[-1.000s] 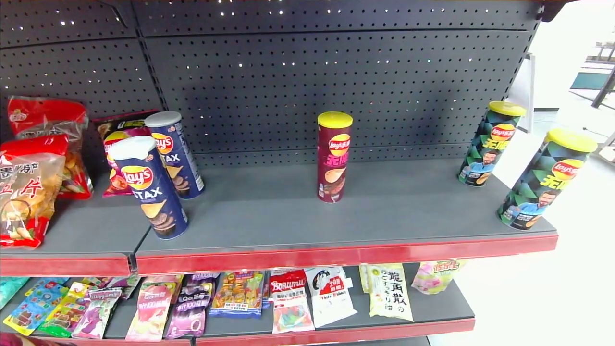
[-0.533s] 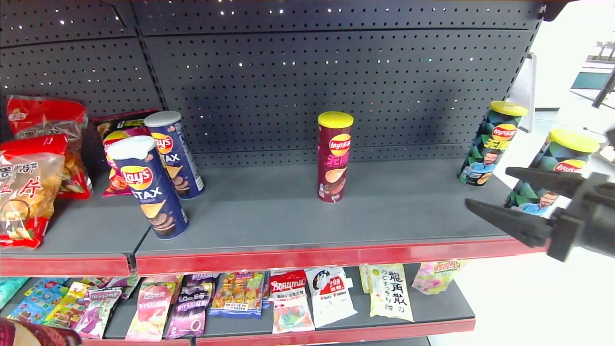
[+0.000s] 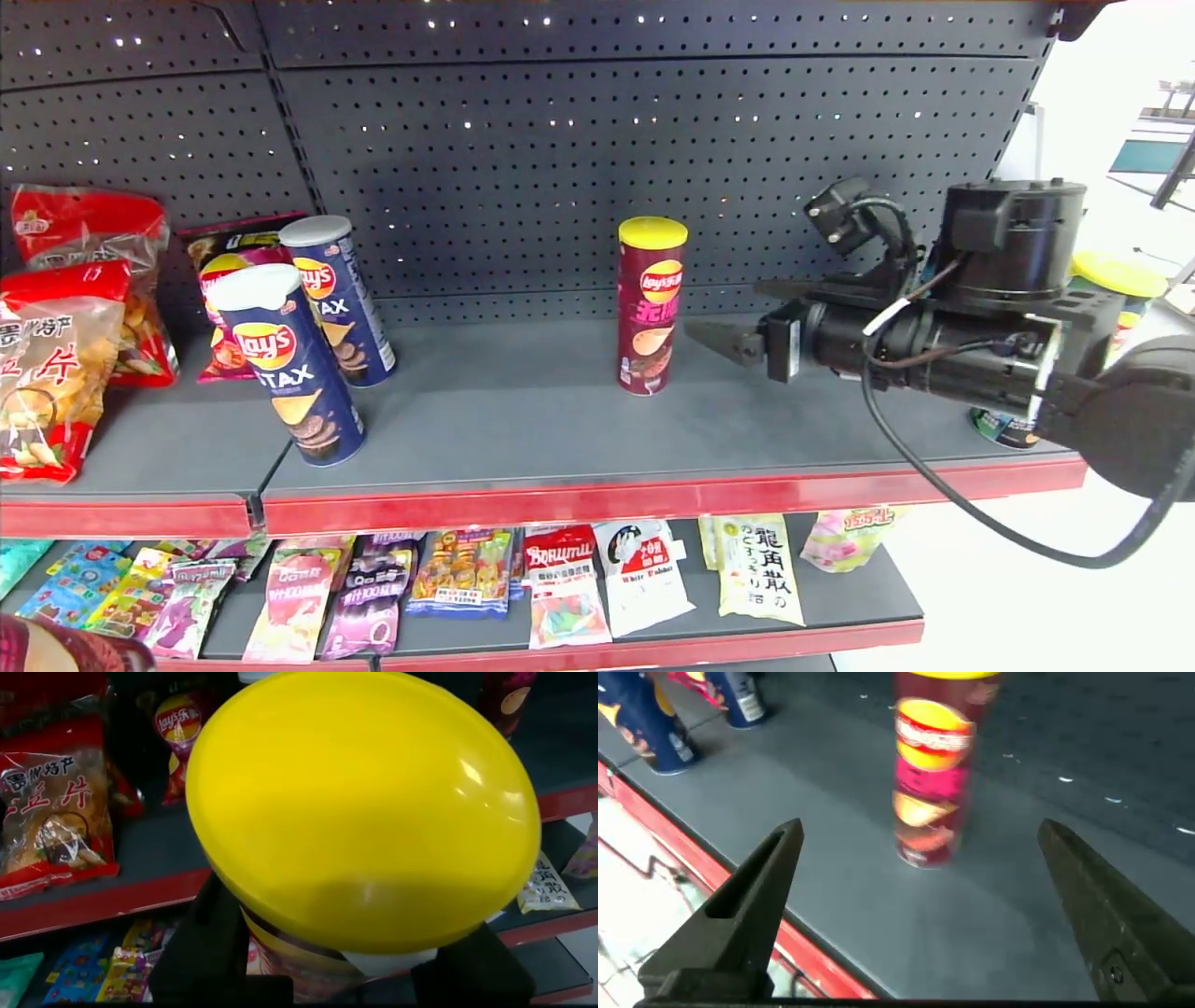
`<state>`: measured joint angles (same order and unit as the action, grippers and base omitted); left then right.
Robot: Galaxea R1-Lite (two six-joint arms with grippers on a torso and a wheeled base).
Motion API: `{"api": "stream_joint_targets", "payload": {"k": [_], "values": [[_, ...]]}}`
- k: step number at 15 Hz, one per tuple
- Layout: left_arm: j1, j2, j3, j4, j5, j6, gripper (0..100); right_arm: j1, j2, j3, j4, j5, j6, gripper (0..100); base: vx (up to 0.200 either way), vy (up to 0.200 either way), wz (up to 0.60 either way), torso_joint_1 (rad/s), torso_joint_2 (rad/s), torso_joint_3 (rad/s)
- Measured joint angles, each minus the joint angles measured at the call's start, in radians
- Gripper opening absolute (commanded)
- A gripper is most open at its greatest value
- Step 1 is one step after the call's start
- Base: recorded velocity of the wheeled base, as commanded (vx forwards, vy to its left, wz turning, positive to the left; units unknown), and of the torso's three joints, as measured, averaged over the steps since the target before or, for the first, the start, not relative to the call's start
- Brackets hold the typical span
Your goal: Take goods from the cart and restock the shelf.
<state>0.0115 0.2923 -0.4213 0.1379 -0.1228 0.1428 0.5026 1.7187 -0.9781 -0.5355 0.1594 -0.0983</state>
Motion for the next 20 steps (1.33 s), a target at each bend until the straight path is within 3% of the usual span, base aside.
{"api": "stream_joint_targets", "payload": {"k": [8, 12, 20], "values": [[0.000, 0.003, 0.002, 0.000, 0.018, 0.000, 0, 0.025, 0.234, -0.207, 0.000, -0.085, 0.003, 100, 0.000, 0.000, 0.00, 0.000, 0.00, 0.000], [0.000, 0.003, 0.004, 0.000, 0.020, 0.000, 0, 0.021, 0.280, -0.250, -0.002, -0.090, 0.026, 100, 0.000, 0.000, 0.00, 0.000, 0.00, 0.000], [0.000, 0.004, 0.006, 0.001, 0.021, 0.000, 0, 0.020, 0.403, -0.461, -0.004, -0.110, 0.039, 100, 0.000, 0.000, 0.00, 0.000, 0.00, 0.000]]}}
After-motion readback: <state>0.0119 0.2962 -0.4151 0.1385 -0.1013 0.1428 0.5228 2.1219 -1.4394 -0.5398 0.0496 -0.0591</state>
